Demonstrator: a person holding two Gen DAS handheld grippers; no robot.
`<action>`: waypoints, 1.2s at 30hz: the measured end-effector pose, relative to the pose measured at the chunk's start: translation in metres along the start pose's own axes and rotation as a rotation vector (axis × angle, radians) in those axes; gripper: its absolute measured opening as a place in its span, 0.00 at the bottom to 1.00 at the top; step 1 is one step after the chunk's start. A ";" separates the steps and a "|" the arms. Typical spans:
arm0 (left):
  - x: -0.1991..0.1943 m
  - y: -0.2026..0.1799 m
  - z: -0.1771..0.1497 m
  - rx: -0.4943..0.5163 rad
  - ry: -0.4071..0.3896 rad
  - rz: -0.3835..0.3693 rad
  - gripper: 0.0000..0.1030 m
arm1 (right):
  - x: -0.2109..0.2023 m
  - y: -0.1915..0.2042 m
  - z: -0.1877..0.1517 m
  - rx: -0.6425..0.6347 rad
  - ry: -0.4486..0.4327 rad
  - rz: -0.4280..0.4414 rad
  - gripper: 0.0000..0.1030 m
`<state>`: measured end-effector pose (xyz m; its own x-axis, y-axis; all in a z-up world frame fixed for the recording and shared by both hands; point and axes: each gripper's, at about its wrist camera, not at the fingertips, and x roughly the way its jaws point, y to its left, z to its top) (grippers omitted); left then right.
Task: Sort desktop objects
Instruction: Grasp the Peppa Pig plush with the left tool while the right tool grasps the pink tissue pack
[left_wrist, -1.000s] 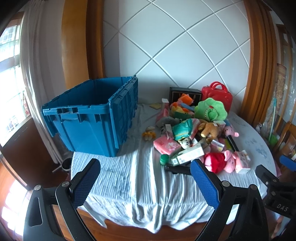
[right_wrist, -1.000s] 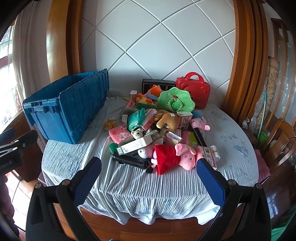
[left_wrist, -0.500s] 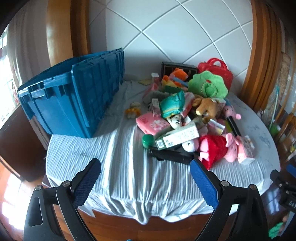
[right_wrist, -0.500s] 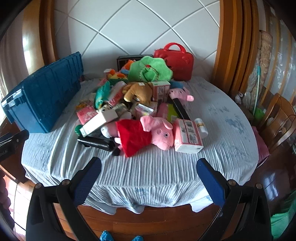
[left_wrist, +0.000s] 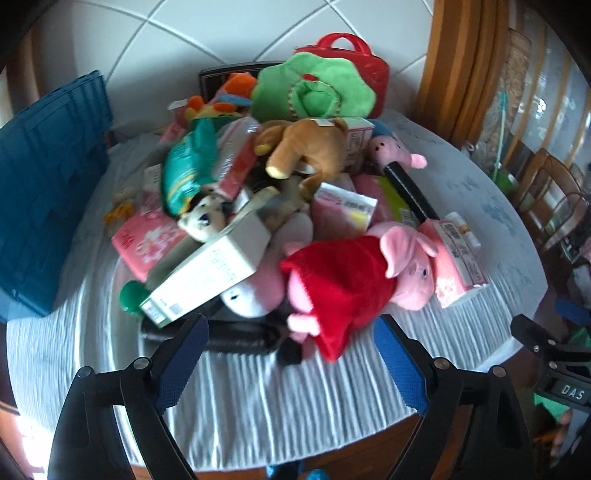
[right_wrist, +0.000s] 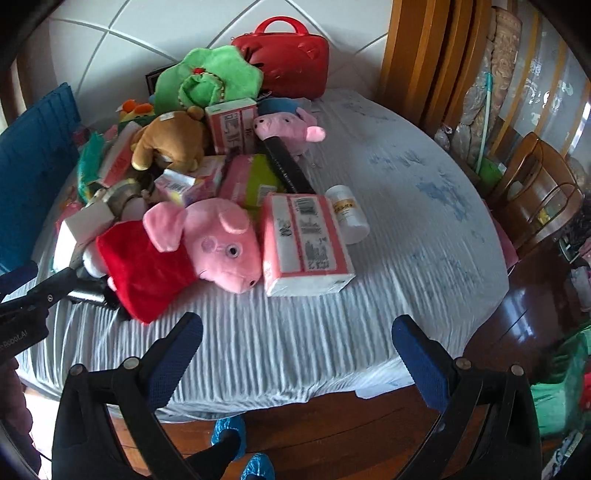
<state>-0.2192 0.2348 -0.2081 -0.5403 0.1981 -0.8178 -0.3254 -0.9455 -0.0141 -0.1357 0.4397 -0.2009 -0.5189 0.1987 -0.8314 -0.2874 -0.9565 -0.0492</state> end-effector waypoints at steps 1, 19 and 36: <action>0.010 -0.010 0.008 0.018 0.012 -0.012 0.89 | 0.004 -0.006 0.005 0.022 0.003 0.002 1.00; 0.097 -0.091 0.042 0.021 0.112 0.136 0.89 | 0.117 -0.050 0.051 -0.042 0.198 0.195 1.00; 0.115 -0.086 0.051 0.127 0.111 -0.015 0.76 | 0.162 -0.047 0.038 -0.005 0.292 0.147 0.88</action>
